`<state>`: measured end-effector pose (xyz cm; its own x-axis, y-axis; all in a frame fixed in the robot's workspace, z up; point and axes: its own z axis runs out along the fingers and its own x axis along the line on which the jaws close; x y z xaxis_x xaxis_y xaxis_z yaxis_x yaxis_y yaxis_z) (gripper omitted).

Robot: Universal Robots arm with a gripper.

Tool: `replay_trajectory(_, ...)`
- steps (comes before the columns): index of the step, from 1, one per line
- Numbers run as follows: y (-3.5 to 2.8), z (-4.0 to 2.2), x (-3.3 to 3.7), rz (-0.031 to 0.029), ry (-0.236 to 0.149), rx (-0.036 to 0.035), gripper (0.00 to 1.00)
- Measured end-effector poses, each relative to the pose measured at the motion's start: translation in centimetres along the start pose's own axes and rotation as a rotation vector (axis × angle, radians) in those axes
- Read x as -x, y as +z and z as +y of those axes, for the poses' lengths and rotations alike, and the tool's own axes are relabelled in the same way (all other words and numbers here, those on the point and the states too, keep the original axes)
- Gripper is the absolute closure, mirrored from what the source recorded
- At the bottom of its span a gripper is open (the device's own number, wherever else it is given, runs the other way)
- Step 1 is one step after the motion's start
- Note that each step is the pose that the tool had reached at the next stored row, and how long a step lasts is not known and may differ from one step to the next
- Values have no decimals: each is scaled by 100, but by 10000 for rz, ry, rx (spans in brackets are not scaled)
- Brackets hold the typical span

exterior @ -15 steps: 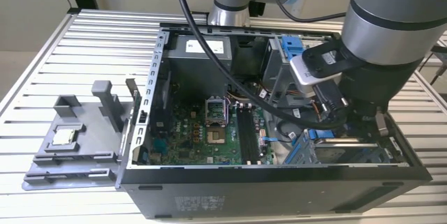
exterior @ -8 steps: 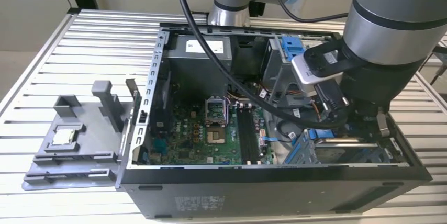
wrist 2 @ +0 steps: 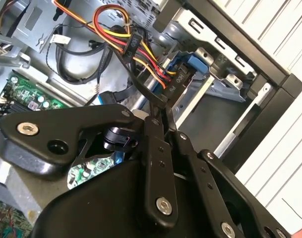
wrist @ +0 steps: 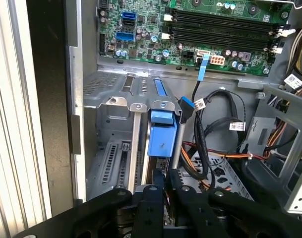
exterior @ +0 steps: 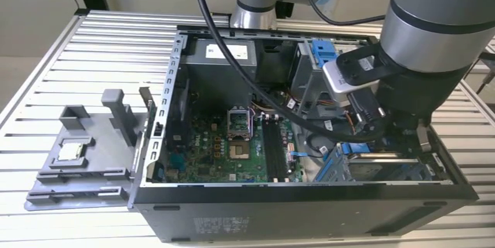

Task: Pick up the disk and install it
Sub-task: 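Insert the second disk wire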

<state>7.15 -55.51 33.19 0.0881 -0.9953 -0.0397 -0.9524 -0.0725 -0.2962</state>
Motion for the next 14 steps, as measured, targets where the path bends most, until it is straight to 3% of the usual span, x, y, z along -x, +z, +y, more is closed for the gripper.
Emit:
replay_trajectory(7, 21, 7, -1, 32, 104, -5, 100)
replay_trajectory(14, 59, 18, -3, 118, 272, -10, 100)
